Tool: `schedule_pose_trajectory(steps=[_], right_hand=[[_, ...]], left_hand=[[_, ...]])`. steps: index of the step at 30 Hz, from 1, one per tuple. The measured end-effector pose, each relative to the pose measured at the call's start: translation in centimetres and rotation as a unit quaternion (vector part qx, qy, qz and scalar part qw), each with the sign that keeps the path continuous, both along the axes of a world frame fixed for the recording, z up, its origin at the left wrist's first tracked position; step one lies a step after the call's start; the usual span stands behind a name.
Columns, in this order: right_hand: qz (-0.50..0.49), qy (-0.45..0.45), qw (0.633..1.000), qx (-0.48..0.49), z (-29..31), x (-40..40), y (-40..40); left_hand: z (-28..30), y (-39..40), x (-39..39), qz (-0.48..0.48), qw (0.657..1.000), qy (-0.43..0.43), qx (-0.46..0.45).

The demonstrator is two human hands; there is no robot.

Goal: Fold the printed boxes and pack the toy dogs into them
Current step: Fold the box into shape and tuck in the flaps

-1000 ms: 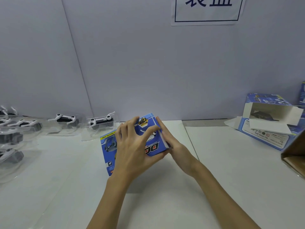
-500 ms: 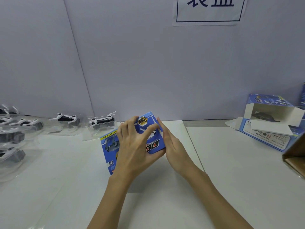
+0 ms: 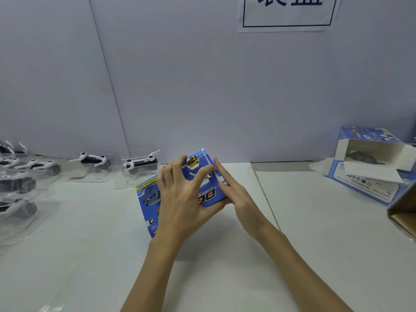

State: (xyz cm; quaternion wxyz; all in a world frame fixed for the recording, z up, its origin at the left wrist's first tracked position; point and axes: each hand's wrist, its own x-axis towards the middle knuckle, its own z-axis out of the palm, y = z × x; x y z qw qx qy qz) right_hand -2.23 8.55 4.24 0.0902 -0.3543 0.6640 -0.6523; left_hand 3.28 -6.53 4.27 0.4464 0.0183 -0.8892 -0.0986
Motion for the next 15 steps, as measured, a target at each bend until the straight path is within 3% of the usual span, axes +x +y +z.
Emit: schedule_pose_trajectory(steps=[6, 15], right_hand=[[-0.014, -0.019, 1.0, 0.014, 1.0, -0.9, 1.4], [-0.013, 0.029, 0.999, 0.029, 0.0, -0.9, 0.5]], left_hand=[[0.2, -0.5, 0.2, -0.021, 1.0, 0.009, 0.012], [0.1, -0.1, -0.4, 0.001, 1.0, 0.008, 0.01]])
